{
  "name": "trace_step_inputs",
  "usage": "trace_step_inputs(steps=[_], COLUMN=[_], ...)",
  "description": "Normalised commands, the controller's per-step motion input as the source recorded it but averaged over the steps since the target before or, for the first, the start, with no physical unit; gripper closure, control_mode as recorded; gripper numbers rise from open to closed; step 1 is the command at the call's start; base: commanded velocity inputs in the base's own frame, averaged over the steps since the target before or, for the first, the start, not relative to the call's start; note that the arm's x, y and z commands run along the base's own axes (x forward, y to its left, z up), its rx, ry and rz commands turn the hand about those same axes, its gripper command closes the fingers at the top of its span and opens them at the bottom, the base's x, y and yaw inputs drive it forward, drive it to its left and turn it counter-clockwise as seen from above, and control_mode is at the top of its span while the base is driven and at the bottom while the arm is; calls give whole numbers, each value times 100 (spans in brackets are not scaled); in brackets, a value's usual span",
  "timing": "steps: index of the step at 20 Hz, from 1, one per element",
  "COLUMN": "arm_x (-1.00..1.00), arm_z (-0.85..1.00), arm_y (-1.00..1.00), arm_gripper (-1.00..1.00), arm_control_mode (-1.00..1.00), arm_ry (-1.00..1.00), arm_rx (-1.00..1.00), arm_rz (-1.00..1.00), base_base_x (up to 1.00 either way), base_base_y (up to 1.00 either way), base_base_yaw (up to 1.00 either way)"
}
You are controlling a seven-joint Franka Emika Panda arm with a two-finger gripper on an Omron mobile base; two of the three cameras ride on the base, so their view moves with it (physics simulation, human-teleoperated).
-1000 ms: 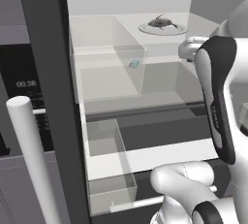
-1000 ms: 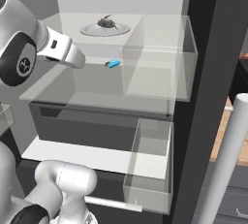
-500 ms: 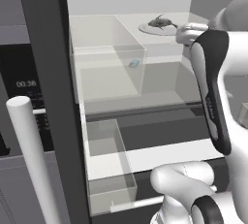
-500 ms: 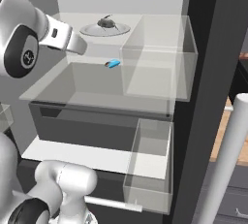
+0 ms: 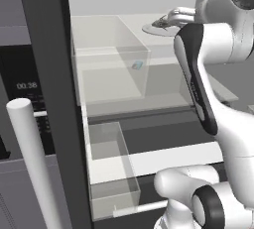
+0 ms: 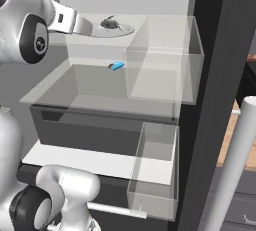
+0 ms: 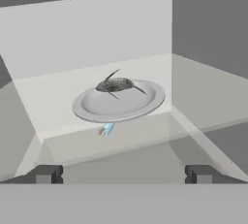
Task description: Retrieve the fish from the fridge and place it on the saucepan with marinade on the stove.
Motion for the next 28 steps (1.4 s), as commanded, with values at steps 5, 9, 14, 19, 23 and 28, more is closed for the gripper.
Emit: trace_step_inputs(steps=[5, 9, 14, 19, 23, 28], arm_x=[56, 47, 58, 48, 44, 41], arm_z=[6, -16, -11, 0, 0, 0], arm_y=[2, -21, -17, -8, 0, 0], arm_gripper=[-100, -100, -100, -100, -100, -100], arm_control_mode=[-100, -100, -100, -100, -100, -100], arm_ry=[0, 3, 0, 1, 0, 0], arm_rx=[-3, 0, 0, 0, 0, 0], arm_rz=[-9, -7, 0, 0, 0, 0], base_base_x=[0, 0, 0, 0, 0, 0], base_base_y=[0, 0, 0, 0, 0, 0], base_base_yaw=[0, 0, 0, 0, 0, 0])
